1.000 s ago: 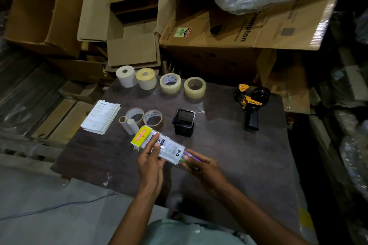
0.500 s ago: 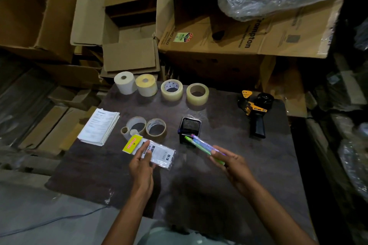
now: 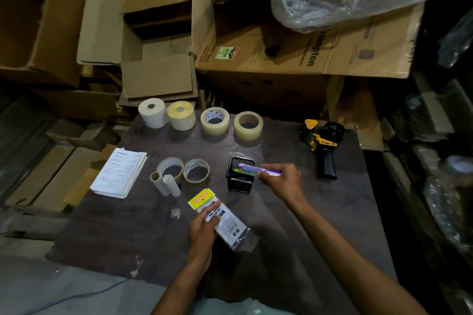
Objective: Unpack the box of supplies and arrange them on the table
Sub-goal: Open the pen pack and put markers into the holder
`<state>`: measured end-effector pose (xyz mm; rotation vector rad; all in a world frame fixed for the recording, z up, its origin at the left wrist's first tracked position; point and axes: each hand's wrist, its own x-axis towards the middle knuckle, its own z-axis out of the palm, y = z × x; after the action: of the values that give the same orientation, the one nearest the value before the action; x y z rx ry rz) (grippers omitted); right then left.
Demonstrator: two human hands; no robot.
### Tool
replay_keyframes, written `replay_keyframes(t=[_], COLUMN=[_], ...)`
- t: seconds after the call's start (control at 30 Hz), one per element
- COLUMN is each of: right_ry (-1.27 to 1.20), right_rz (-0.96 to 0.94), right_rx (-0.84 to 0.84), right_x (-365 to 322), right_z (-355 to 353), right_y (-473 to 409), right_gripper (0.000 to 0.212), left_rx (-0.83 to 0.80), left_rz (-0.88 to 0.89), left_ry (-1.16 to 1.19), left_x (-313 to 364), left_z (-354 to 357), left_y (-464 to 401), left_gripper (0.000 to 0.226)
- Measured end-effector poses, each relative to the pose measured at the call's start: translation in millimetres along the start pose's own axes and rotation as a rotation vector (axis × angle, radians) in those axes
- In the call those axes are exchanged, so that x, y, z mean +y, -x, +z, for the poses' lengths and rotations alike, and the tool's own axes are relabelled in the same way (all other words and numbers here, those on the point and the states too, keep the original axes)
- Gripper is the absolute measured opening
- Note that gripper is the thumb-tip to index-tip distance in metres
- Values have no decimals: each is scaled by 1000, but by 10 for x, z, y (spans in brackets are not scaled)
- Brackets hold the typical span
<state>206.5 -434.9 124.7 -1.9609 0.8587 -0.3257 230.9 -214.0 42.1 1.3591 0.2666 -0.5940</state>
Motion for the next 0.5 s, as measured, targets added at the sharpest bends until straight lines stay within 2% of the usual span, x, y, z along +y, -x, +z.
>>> replay_keyframes(t=[0.17, 0.37, 0.43, 0.5], right_ry=[209, 381, 384, 358], right_rz=[-149, -103, -123, -135], right_rx=[33, -56, -95, -138], right_x=[-156, -276, -318, -346], right_z=[136, 418, 473, 482], right_y=[-58, -145, -147, -120], right_gripper=[17, 12, 24, 44], left_rx=[-48, -101, -109, -112], left_rz=[-10, -14, -4, 4], left_ry=[-30, -88, -98, -112], left_x=[-2, -1, -2, -10], left_z=[31, 76, 83, 76], left_y=[2, 31, 50, 53], left_gripper=[37, 35, 36, 37])
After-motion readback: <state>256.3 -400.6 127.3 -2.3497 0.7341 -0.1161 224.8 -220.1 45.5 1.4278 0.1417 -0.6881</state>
